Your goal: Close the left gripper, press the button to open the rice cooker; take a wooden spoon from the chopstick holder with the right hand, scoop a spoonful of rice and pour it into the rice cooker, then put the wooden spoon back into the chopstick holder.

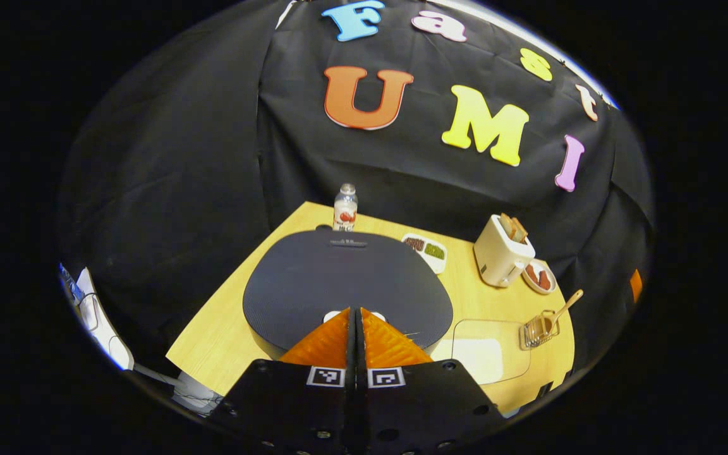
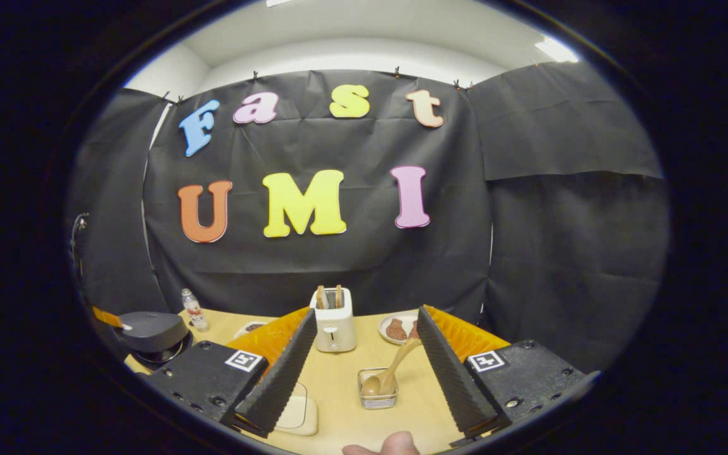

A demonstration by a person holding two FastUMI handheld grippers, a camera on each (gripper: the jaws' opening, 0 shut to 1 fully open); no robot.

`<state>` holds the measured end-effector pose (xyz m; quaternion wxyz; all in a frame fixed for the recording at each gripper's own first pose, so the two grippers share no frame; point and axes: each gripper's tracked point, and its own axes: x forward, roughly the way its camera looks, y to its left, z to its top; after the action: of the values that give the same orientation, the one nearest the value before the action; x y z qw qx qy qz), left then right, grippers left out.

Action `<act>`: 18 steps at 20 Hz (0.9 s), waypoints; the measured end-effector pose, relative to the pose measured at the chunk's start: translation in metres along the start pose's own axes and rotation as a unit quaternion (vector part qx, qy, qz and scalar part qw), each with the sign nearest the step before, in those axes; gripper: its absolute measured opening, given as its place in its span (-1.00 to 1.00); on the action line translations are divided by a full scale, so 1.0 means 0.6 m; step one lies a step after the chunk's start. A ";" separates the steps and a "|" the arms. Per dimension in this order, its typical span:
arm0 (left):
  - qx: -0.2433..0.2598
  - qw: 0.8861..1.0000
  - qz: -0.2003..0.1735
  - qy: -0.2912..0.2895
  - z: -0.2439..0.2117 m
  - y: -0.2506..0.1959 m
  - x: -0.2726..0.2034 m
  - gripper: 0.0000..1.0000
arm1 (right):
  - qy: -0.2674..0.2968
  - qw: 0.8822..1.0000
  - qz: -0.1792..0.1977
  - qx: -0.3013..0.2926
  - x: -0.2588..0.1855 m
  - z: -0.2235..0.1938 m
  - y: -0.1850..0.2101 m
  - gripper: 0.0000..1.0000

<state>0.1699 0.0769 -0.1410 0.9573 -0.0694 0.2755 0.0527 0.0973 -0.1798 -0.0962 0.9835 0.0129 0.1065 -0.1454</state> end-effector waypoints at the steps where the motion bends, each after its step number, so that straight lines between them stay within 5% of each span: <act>1: 0.006 1.000 0.001 -0.022 0.022 -0.003 -0.003 -1.00 | -0.004 1.000 -0.001 -0.004 -0.004 0.003 -0.006 1.00; 6: 0.039 0.993 0.012 -0.115 0.119 -0.016 -0.029 -1.00 | -0.004 1.000 -0.008 -0.006 -0.006 0.003 -0.034 1.00; 14: 0.054 0.986 -0.027 -0.156 0.150 -0.080 -0.051 -0.99 | 0.003 1.000 0.013 0.010 -0.004 -0.007 -0.050 1.00; 17: 0.061 0.985 -0.037 -0.158 0.133 -0.108 -0.067 -0.81 | 0.032 0.999 0.029 0.021 0.015 -0.036 -0.050 1.00; 18: 0.063 0.984 -0.039 -0.160 0.131 -0.115 -0.073 -0.58 | 0.039 0.998 0.033 0.025 0.026 -0.044 -0.053 1.00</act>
<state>0.1835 0.0191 -0.0448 0.9929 -0.0107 0.1184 0.0079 0.0971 -0.2131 -0.1251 0.9822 0.0468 0.1406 -0.1152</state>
